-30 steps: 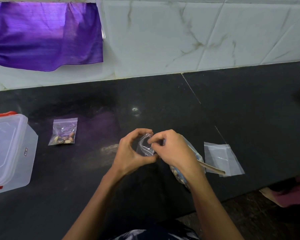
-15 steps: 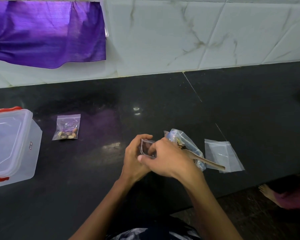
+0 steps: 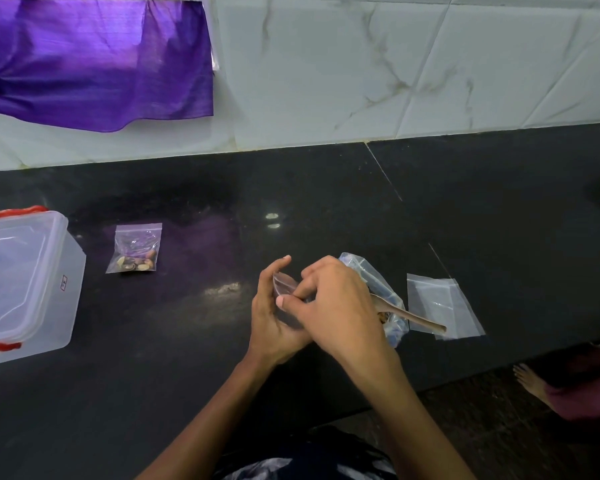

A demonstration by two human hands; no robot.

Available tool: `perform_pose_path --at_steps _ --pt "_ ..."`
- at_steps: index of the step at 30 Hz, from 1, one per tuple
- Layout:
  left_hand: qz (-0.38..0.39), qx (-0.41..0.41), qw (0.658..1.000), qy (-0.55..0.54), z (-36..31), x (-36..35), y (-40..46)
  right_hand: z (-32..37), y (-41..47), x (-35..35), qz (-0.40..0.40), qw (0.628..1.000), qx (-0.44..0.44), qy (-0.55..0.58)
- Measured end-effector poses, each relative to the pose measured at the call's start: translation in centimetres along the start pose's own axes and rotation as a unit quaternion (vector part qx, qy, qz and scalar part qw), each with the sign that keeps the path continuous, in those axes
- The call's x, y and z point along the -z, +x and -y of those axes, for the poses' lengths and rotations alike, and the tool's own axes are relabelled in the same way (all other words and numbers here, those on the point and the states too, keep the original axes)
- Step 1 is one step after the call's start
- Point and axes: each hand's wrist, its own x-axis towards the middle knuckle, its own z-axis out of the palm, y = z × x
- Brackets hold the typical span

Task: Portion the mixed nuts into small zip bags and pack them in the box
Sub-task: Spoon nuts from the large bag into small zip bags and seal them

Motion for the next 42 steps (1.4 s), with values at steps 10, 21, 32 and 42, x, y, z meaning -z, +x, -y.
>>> perform_pose_path --at_steps 10,21,32,42 --pt "0.009 -0.015 1.0 0.02 0.5 -0.3 -0.6 -1.2 -1.1 1.3 0.075 0.996 -0.02 0.035" --pt "0.037 -0.011 0.999 0.012 0.6 -1.6 -1.4 -3.4 -0.5 0.9 0.045 0.997 -0.065 0.01" --pt "0.022 0.028 0.999 0.03 0.5 -2.0 -1.7 -8.7 -0.3 4.7 -0.078 0.992 -0.101 0.019" --pt "0.045 0.052 0.996 0.05 2.1 -2.7 -1.0 -14.0 0.2 4.2 0.01 0.973 -0.228 0.033"
